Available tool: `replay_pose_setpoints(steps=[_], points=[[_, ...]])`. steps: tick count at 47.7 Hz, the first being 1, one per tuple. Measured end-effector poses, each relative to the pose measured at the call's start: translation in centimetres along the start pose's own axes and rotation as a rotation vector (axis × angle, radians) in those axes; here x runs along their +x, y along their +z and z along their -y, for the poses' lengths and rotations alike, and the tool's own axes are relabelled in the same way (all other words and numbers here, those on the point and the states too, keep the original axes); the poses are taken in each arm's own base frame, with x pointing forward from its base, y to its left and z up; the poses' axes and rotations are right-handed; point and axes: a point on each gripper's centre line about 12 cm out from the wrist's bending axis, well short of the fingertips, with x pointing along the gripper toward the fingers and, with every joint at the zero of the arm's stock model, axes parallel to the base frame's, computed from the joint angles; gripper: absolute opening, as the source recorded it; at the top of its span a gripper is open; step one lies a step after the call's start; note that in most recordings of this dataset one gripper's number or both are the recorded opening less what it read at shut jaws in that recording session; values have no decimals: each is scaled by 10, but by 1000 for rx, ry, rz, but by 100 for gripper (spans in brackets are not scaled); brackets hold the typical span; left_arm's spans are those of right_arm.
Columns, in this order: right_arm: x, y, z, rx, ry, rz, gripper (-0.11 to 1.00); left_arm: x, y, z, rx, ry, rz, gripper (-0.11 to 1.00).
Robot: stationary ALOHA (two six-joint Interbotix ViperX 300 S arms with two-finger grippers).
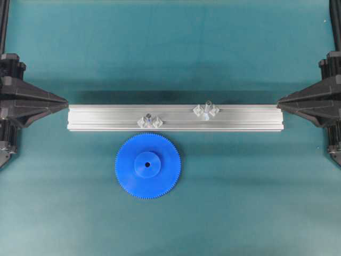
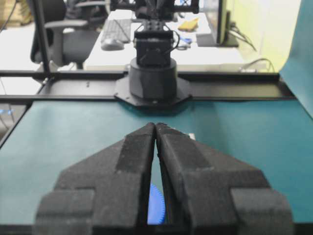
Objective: Insert the large gear onto the shaft.
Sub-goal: 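Move the left gripper over the large blue gear's hub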
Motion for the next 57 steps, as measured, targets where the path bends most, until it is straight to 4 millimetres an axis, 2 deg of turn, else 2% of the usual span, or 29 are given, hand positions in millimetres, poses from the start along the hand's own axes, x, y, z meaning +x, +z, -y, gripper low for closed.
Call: replay_pose_setpoints(steps=[2,4,9,15,22,38,57], points=[[0,-1,0,3,0,-2,18,1,-2,0,-8,-2,-6,9],[0,-1,0,7,-2,-3,20,2,-4,1,-17,-4,-15,3],[-4,-6,1,35,-6,-26,6,5,-10,2,-27,-8,-45,1],[-9,-9,1,61,-7,-47,1,7,-15,2,-27,-9,-75,1],[-14,-10,1,72,-7,-86,0,10,-22,2,-25,-10,-115,1],[-15,-17,0,70,-9,-193,0,23,-20,6,-24,-23,-244,1],[-15,-18,1,72,-14,-205,0,54,-38,12,-66,-32,-425,1]])
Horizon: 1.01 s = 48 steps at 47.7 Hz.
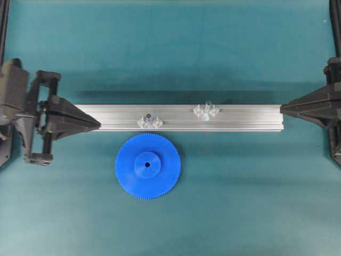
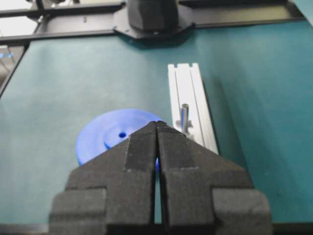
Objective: Insert the large gear onto the shaft.
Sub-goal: 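Move the left gripper over the large blue gear's hub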
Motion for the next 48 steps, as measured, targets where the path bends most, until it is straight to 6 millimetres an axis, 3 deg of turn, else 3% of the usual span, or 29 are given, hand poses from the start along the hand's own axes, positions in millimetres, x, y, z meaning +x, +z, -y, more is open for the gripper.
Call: replay_pose_setpoints(steps=[33,48], points=[[0,-6,3,5,-17,-52,0,67,-3,11,-12,-18,-174,1],[0,-7,3,6,-18,-58,0,85,-4,12,-18,-13,-220,1]])
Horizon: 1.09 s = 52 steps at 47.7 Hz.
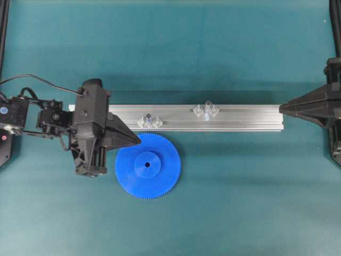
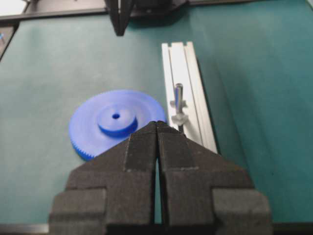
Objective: Insert the large gear onto the shaft.
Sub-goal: 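Move the left gripper over the large blue gear's hub, then lower the open left gripper around the blue gear's hub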
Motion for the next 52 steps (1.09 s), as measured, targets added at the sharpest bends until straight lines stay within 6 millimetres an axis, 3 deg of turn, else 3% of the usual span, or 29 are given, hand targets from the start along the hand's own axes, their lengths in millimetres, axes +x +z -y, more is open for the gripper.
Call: replay_pose_setpoints(steps=[52], points=[[0,-2,1,10,-6,-4,0,65,-11,19,34,-3,-323,1]])
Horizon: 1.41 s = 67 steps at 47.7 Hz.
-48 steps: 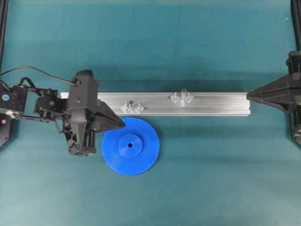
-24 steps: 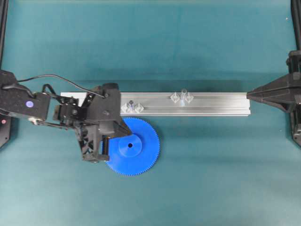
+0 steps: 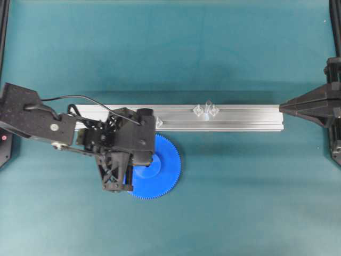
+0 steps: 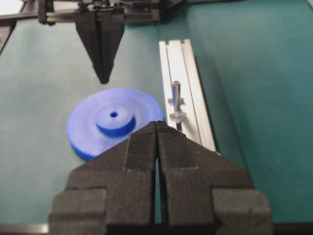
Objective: Insert the large gear onto the shaft.
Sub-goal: 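Lower the open left gripper around the blue gear's hub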
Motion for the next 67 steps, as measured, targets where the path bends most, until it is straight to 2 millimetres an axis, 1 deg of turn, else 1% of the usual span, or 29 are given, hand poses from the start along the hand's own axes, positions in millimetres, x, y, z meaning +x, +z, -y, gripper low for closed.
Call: replay_pose_setpoints(steps=[14,21,40,51,67], points=[[0,-1,0,5,-2,-1,0,15,0,0,2,15,-129,1],[0,-1,0,6,0,-3,0,20,0,0,3,18,-162,1],[0,-3,1,6,-2,-7,0,36,-10,6,22,26,-303,1],[0,-4,0,6,-1,-11,0,39,-1,7,45,23,-307,1],[0,-5,1,8,-3,-12,0,41,-4,7,46,26,-344,1]])
